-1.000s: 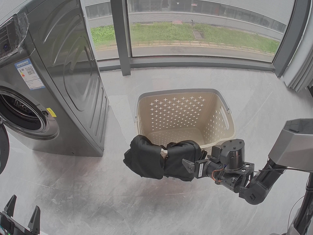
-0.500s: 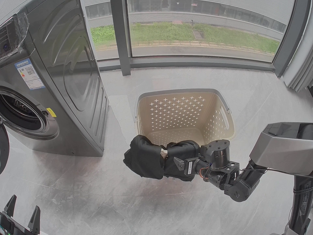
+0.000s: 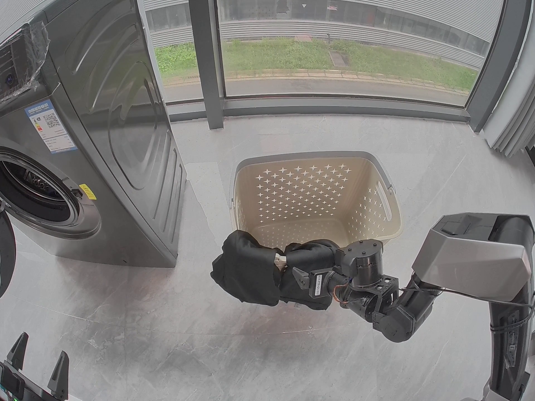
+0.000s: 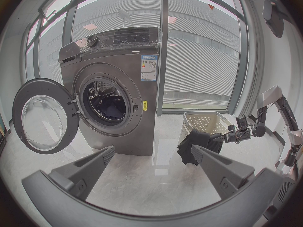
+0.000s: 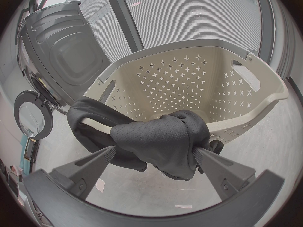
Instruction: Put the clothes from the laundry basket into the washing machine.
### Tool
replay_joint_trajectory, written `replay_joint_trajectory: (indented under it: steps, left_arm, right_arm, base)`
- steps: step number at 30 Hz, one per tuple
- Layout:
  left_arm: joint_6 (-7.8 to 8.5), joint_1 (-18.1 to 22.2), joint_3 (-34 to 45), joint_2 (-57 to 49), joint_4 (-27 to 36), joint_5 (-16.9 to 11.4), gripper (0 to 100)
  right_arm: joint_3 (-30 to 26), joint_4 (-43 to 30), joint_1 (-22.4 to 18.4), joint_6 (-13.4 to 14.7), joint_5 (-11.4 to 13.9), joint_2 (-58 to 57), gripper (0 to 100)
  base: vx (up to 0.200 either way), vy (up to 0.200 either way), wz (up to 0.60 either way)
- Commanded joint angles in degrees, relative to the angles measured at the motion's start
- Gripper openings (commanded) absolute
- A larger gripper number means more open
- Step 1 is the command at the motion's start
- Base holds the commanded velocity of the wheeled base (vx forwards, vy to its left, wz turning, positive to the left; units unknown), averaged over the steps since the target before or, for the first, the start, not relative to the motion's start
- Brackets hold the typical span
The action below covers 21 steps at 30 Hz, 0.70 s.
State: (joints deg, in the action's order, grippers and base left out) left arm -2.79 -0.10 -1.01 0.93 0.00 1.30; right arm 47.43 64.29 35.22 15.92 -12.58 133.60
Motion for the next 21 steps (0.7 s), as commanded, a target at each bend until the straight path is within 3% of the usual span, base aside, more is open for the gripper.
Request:
replay_joint_trajectory:
  steps: [1, 20, 21]
  left_arm:
    - [-0.02, 0.01, 0.84, -0.75, 0.00, 0.01, 100]
    - [-0.11, 0.01, 0.84, -0.75, 0.00, 0.01, 100]
    - [-0.02, 0.01, 0.84, -0.75, 0.00, 0.01, 100]
  right_arm:
    - [0.64, 0.04, 0.03, -0.01, 0.01, 0.88, 100]
    - [5.04, 4.17, 0.11, -0.80, -0.08, 5.97, 100]
    - [5.39, 4.26, 0.20, -0.89, 0.01, 5.97, 0]
  base:
    - [0.000, 0.000, 0.00]
    - [0.000, 0.000, 0.00]
    - [0.000, 0.000, 0.00]
